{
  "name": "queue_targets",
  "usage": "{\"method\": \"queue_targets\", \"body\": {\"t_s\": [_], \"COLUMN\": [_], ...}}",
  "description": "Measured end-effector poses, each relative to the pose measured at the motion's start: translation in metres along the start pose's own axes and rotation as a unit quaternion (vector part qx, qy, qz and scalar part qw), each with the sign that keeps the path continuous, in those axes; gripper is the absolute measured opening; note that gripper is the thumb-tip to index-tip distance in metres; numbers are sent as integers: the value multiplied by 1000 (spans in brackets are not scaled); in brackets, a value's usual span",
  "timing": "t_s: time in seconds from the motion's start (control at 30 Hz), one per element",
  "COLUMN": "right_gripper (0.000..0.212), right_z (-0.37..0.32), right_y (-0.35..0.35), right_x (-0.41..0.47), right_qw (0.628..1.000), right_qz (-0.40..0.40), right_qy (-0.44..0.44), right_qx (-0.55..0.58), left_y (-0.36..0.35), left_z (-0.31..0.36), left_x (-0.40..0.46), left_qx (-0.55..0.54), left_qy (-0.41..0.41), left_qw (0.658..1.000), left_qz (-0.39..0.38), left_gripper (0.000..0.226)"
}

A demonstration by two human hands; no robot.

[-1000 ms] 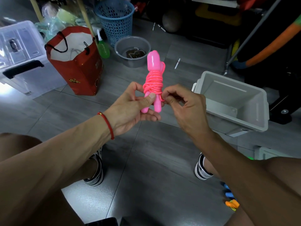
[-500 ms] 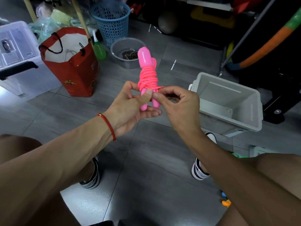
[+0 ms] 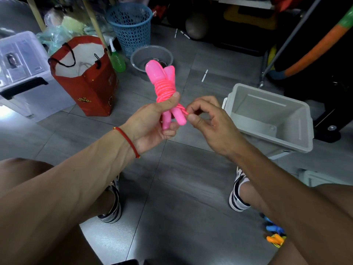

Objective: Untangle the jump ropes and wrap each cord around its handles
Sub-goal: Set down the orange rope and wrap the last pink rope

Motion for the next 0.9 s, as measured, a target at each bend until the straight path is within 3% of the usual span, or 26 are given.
{"method": "queue_targets", "body": {"t_s": [0.17,0.33,0.53,0.63,0.9], "right_gripper": [6,6,13,21,23], "right_z": [-9,-16,-14,-10,-9], "right_y": [4,13,18,21,15], "right_x": [-7,-11,-14,-14,-26], "right_qw": [994,992,986,980,933], "right_qz": [-70,-88,-112,-101,-25], "right_qy": [-44,48,64,103,221], "right_qx": [71,-83,-108,-138,-282], "left_y": [-2,-16,-19,-21,-23], "left_z": [-5,-12,-7,-4,0], "left_x": [2,-5,-6,-8,1], "left_qx": [19,35,20,7,-71], "left_qy": [0,21,3,23,53], "left_qw": [999,998,997,998,994], "left_qz": [45,50,80,57,62], "left_gripper": [39,39,48,55,41]}}
Point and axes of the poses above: each hand's wrist, its own x-axis towards the middle knuckle, its own y-axis out of the back of the hand, z = x × y, the point moved 1 cm from there along x, towards the middle knuckle, and after that the axes turned 12 degrees about z, right-handed, at the moved point
